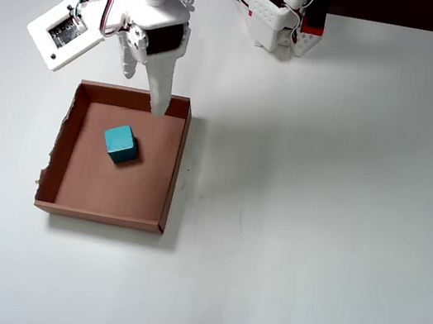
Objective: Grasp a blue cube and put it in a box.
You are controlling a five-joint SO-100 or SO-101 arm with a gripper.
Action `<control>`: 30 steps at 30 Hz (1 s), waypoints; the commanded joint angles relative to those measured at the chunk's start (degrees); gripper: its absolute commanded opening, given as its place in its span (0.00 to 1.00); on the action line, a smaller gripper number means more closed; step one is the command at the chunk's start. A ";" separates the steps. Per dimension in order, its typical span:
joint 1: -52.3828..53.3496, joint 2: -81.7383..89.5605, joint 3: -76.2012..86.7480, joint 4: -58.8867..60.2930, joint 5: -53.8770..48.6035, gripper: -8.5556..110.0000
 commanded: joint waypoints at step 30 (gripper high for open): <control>7.12 39.46 51.59 -20.48 -6.24 0.33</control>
